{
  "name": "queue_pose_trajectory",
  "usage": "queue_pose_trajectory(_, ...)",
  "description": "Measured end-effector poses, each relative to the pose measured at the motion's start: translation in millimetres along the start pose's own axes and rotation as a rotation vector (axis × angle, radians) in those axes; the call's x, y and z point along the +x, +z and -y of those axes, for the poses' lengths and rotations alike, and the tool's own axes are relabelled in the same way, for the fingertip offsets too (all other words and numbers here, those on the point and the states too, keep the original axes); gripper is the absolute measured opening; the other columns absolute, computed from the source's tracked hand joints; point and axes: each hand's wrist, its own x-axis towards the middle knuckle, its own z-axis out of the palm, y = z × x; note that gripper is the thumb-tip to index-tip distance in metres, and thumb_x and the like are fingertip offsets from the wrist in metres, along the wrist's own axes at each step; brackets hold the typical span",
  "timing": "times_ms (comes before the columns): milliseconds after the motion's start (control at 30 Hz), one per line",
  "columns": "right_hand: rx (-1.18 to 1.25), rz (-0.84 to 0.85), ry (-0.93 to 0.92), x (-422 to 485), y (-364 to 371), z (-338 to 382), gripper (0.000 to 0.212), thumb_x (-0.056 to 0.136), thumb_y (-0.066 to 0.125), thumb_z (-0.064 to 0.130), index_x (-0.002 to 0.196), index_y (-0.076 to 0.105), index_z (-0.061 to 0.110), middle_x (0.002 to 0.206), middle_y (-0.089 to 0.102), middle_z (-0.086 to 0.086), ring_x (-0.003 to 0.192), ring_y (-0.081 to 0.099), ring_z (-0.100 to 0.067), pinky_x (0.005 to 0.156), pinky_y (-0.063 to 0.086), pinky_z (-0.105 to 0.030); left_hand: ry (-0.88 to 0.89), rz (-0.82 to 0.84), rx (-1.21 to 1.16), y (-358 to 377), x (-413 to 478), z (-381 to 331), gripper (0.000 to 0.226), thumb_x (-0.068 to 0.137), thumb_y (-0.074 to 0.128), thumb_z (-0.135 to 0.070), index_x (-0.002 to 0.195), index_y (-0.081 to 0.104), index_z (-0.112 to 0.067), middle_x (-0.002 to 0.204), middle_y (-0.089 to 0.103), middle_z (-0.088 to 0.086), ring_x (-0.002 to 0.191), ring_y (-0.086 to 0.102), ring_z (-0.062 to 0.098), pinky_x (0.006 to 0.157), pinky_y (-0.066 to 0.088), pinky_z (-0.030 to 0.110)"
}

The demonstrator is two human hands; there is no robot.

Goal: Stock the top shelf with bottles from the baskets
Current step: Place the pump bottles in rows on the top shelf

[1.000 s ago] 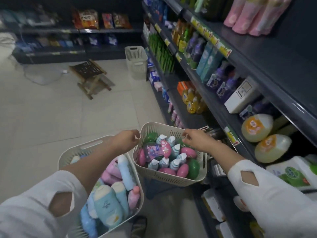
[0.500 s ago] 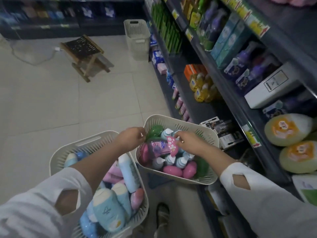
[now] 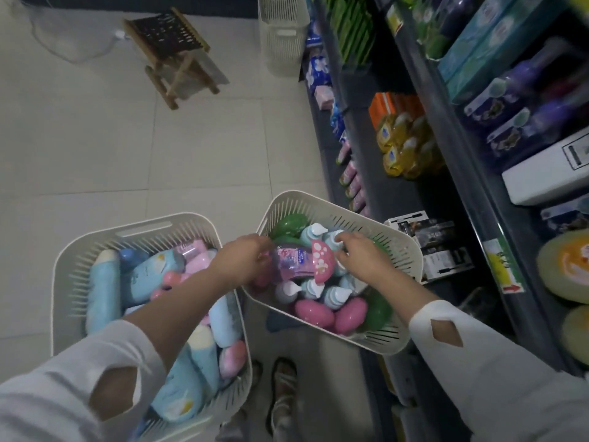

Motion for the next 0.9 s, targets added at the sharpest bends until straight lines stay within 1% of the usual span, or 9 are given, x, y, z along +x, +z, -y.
queue_pose_trajectory(100,0.029,-0.019,0.012,16.9,10.0,-20.9,0.04,0.092,0.054,0.022,0.132,0.051,0.015,0.132,0.05,-0.013,0.117,0.052,-0.032,0.097,0.044,-0.038,0.024,0.014,0.034,17.8,25.4,-17.4,0.031,0.092,0.05,-0.024,0.122,0.055,-0.018,0.118,0.057,0.009,0.111,0.053,0.028,0.089,0.044,0.033)
queue_pose_trajectory(200,0.053,-0.027,0.021,34.2,20.1,-35.5,0.044,0.091,0.053,0.018,0.135,0.05,0.017,0.134,0.048,-0.013,0.119,0.052,-0.033,0.1,0.042,-0.038,0.061,0.014,0.011,31.5,53.6,-28.3,0.039,0.092,0.052,-0.022,0.131,0.05,-0.018,0.124,0.054,0.01,0.116,0.051,0.029,0.093,0.041,0.033)
queue_pose_trajectory(333,0.051,-0.035,0.031,59.3,32.9,-47.9,0.049,0.092,0.052,0.019,0.14,0.044,0.021,0.136,0.046,-0.012,0.121,0.05,-0.031,0.097,0.042,-0.034,0.077,0.026,-0.01,44.6,97.7,-31.9,0.048,0.091,0.055,-0.021,0.137,0.045,-0.015,0.135,0.048,0.011,0.125,0.045,0.029,0.103,0.039,0.035)
queue_pose_trajectory(433,0.024,-0.016,0.023,77.4,44.0,-52.3,0.051,0.092,0.052,0.019,0.142,0.04,0.02,0.137,0.045,-0.013,0.121,0.049,-0.033,0.096,0.044,-0.036,0.083,0.033,-0.019,52.1,125.5,-36.2,0.051,0.089,0.057,-0.023,0.138,0.044,-0.015,0.133,0.049,0.011,0.123,0.047,0.031,0.102,0.039,0.034)
queue_pose_trajectory(533,-0.053,0.022,-0.015,93.5,54.1,-55.7,0.053,0.09,0.055,0.014,0.141,0.039,0.017,0.138,0.045,-0.013,0.121,0.05,-0.034,0.095,0.045,-0.039,0.079,0.079,0.042,62.0,147.8,-38.1,0.054,0.088,0.058,-0.023,0.139,0.042,-0.016,0.133,0.049,0.012,0.122,0.048,0.031,0.102,0.04,0.037)
queue_pose_trajectory(633,-0.173,0.037,-0.068,101.2,60.7,-58.8,0.051,0.09,0.053,0.008,0.139,0.04,0.016,0.135,0.048,-0.014,0.117,0.054,-0.036,0.091,0.048,-0.042,0.069,0.103,0.092,72.1,164.2,-40.1,0.052,0.087,0.057,-0.021,0.137,0.044,-0.017,0.13,0.052,0.012,0.12,0.051,0.031,0.1,0.043,0.041)
queue_pose_trajectory(733,-0.238,-0.018,-0.099,104.8,61.5,-61.9,0.043,0.091,0.051,0.006,0.132,0.043,0.013,0.126,0.055,-0.014,0.11,0.058,-0.036,0.082,0.048,-0.04,0.046,0.118,0.135,80.1,176.3,-43.4,0.041,0.085,0.058,-0.019,0.126,0.053,-0.017,0.125,0.056,0.012,0.115,0.054,0.031,0.095,0.046,0.038)
queue_pose_trajectory(833,-0.242,-0.048,-0.092,107.1,58.8,-64.1,0.035,0.09,0.053,0.008,0.124,0.045,0.009,0.118,0.061,-0.015,0.103,0.06,-0.038,0.074,0.046,-0.038,0.022,0.09,0.191,83.8,182.9,-46.3,0.027,0.084,0.06,-0.02,0.111,0.059,-0.016,0.116,0.061,0.012,0.107,0.059,0.032,0.085,0.047,0.037)
queue_pose_trajectory(900,-0.168,-0.049,-0.083,101.7,57.8,-67.3,0.037,0.09,0.056,0.014,0.125,0.046,0.01,0.119,0.061,-0.015,0.104,0.06,-0.037,0.077,0.046,-0.039,0.027,0.07,0.214,85.2,183.1,-48.0,0.024,0.086,0.058,-0.018,0.109,0.058,-0.015,0.112,0.063,0.014,0.103,0.06,0.034,0.08,0.047,0.037)
